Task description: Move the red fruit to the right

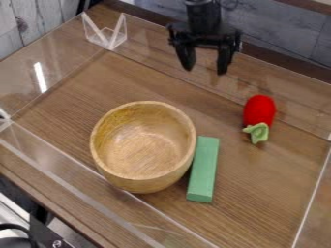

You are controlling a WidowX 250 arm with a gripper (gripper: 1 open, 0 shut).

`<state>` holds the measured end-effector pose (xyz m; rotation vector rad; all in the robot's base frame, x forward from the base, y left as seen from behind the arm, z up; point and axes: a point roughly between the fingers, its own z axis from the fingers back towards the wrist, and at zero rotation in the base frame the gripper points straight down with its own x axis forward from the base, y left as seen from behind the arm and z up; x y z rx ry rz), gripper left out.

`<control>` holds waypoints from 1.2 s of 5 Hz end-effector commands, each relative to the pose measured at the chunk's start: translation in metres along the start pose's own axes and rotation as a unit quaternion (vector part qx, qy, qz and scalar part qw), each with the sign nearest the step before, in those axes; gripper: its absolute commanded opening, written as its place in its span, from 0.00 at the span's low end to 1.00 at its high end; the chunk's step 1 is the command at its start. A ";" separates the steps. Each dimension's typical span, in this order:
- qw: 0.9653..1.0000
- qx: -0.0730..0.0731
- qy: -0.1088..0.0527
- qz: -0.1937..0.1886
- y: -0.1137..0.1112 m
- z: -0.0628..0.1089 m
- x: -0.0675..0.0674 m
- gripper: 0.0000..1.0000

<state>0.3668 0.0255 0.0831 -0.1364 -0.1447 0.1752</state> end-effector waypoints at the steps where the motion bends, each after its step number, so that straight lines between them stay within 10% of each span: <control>1: 0.998 -0.002 -0.035 -0.043 0.012 0.034 0.020 1.00; 6: 0.990 -0.007 -0.047 -0.136 -0.009 0.006 0.009 1.00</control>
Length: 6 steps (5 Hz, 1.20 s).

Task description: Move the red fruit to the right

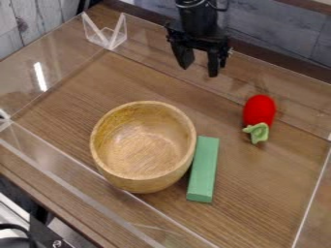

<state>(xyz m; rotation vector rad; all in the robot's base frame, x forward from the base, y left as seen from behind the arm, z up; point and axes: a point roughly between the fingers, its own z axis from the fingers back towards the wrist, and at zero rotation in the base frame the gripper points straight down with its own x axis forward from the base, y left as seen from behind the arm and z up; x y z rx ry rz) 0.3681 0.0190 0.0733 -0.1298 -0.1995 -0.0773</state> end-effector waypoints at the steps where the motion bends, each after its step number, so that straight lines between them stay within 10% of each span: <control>1: 0.999 0.013 -0.037 0.009 -0.005 0.023 0.013 1.00; 3: 0.998 0.020 -0.034 0.039 -0.011 0.011 0.013 1.00; 6: 0.999 0.002 -0.022 -0.029 -0.052 -0.016 0.007 1.00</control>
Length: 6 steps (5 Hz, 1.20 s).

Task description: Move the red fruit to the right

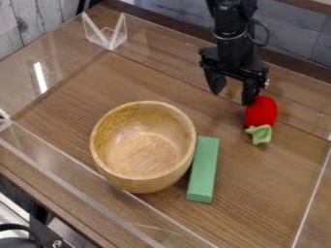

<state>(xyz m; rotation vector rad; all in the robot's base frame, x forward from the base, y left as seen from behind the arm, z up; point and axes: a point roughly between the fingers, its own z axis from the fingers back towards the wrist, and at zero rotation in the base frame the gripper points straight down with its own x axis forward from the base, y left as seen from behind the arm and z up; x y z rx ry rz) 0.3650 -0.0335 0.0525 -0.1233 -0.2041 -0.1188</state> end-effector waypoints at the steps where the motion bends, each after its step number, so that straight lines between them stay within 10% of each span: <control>1: 0.999 -0.009 -0.012 -0.050 -0.001 0.006 0.005 1.00; 5: 0.991 -0.026 0.002 -0.134 -0.039 -0.022 0.013 1.00; 6: 0.987 -0.031 0.007 -0.158 -0.055 -0.029 0.016 0.00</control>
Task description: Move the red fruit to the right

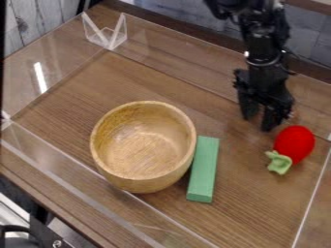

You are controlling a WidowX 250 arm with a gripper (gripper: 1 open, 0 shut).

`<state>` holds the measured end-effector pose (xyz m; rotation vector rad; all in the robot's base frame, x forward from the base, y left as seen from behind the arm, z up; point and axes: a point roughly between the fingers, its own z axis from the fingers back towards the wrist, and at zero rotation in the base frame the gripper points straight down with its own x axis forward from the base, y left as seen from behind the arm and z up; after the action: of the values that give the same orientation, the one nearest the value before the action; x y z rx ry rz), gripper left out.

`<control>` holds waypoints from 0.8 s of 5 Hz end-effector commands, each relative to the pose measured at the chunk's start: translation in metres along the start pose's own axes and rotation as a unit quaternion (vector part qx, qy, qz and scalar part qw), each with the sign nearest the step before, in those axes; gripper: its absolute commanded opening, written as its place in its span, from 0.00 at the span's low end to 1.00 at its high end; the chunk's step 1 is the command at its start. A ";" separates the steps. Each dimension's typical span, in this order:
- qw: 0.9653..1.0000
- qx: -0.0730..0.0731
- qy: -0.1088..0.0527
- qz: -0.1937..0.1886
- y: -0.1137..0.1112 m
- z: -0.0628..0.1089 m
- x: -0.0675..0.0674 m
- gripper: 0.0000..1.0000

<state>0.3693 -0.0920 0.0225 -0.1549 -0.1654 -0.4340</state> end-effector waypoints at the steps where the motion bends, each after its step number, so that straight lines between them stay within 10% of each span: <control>1: 1.000 0.005 -0.016 -0.022 -0.012 0.010 0.018 0.00; 2: 1.000 0.013 -0.020 -0.003 -0.002 0.023 0.016 1.00; 3: 0.999 0.020 -0.026 0.019 0.009 0.036 0.015 0.00; 4: 0.999 0.023 -0.033 0.018 0.007 0.054 0.013 0.00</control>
<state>0.3675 -0.0815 0.0490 -0.1325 -0.1592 -0.3882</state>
